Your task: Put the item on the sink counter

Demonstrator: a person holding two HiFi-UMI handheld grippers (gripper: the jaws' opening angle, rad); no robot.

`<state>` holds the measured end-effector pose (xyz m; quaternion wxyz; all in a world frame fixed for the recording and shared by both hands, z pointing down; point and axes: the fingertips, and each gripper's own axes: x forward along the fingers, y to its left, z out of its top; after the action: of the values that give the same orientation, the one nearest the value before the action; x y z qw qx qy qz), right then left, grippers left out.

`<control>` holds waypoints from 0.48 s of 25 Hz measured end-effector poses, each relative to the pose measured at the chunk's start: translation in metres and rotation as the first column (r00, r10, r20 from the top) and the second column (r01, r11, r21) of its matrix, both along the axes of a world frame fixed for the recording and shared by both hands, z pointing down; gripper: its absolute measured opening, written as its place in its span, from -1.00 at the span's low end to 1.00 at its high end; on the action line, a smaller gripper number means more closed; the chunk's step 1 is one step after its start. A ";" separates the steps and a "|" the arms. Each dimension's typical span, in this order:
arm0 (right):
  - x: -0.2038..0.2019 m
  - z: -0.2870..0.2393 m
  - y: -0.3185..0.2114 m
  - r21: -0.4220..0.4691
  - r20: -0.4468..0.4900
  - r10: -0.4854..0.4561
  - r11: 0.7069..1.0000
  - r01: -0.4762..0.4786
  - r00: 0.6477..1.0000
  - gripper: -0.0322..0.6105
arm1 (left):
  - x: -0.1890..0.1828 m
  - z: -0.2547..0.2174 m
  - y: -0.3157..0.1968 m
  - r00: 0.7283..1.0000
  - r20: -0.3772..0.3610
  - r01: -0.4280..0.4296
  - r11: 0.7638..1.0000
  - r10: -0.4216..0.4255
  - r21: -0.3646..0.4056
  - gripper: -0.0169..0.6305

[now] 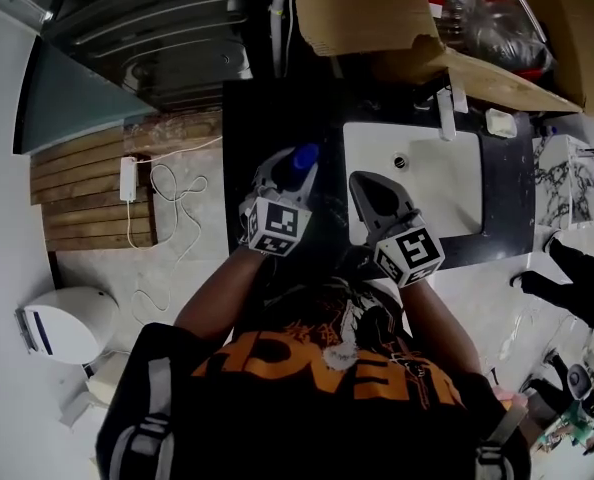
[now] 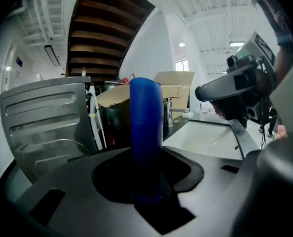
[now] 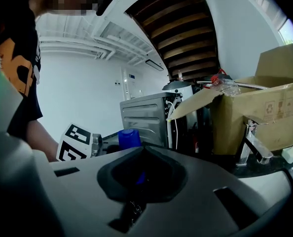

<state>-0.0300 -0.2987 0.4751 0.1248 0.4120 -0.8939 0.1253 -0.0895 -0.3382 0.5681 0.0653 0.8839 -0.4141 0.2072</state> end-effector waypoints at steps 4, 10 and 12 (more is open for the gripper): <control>-0.006 0.004 0.003 -0.011 -0.002 -0.011 1.000 0.011 1.000 -0.86 | 0.000 -0.001 0.002 1.000 -0.010 -0.005 1.000 0.005 0.023 -0.41; -0.008 0.000 0.007 -0.002 0.003 -0.023 1.000 0.023 1.000 -0.86 | -0.005 -0.003 0.001 1.000 -0.008 0.007 0.999 -0.007 0.053 -0.28; -0.006 -0.001 0.008 -0.001 0.002 -0.019 1.000 0.019 1.000 -0.86 | -0.008 -0.004 0.000 1.000 -0.016 0.012 0.999 -0.011 0.050 -0.19</control>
<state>-0.0364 -0.2910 0.4744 0.1252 0.4033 -0.8978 0.1251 -0.0971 -0.3385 0.5643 0.0477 0.8844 -0.4238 0.1897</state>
